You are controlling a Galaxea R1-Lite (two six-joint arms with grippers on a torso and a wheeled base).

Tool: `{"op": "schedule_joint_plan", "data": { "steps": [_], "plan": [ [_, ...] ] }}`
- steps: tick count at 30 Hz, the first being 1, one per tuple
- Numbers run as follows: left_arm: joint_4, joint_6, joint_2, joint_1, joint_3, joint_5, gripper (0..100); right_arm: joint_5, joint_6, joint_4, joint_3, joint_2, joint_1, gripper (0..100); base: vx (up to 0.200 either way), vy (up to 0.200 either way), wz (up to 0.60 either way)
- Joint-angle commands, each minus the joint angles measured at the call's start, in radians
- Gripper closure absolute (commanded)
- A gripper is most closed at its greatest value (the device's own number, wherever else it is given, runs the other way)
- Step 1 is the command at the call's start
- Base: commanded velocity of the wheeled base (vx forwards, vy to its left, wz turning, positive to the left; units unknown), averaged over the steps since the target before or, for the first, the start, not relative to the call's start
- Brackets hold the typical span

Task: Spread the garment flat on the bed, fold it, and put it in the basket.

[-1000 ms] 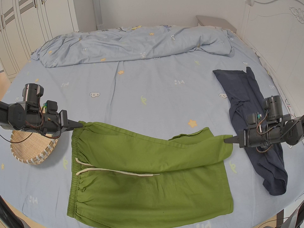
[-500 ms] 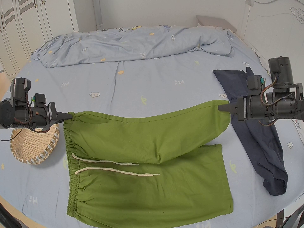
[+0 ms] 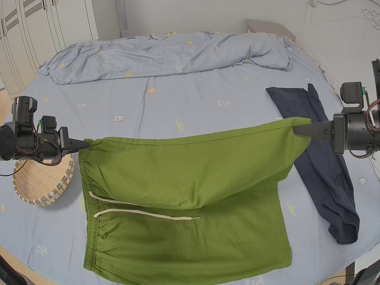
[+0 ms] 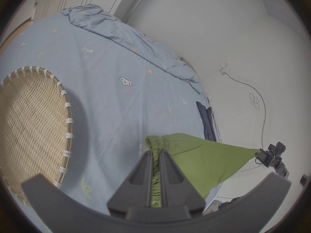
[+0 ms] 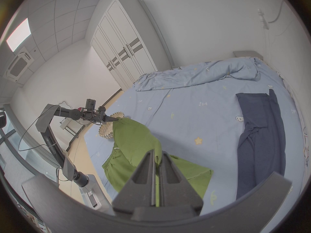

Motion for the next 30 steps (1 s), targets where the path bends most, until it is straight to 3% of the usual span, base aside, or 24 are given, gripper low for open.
{"op": "schedule_joint_plan", "data": {
  "steps": [1,6,10,13,18,27,30],
  "plan": [
    [0.000,0.000,-0.001,0.001,0.002,0.001,100,-0.001,0.000,0.002,0.029,-0.026,-0.019,100,0.000,0.000,0.00],
    [0.000,0.000,0.002,-0.002,0.002,0.001,100,0.010,0.002,-0.016,0.060,0.106,-0.119,100,0.000,0.000,0.00],
    [0.000,0.001,0.003,-0.005,0.002,0.001,100,0.011,0.003,-0.084,0.058,0.216,-0.148,100,0.000,0.000,0.00],
    [0.000,0.001,0.005,-0.009,0.003,0.001,100,0.011,0.009,-0.125,0.054,0.264,-0.156,100,0.000,0.000,0.00],
    [-0.069,0.001,0.016,-0.007,0.026,0.003,100,0.008,0.022,-0.314,0.014,0.405,-0.180,100,0.000,0.000,0.00],
    [-0.152,0.014,0.057,0.004,0.025,0.010,100,-0.005,-0.021,-0.340,-0.170,0.560,-0.183,100,0.000,0.000,0.00],
    [-0.188,0.015,0.094,0.016,0.011,0.013,100,-0.065,-0.043,-0.340,-0.238,0.619,-0.183,100,0.000,0.000,0.00]
  ]
}}
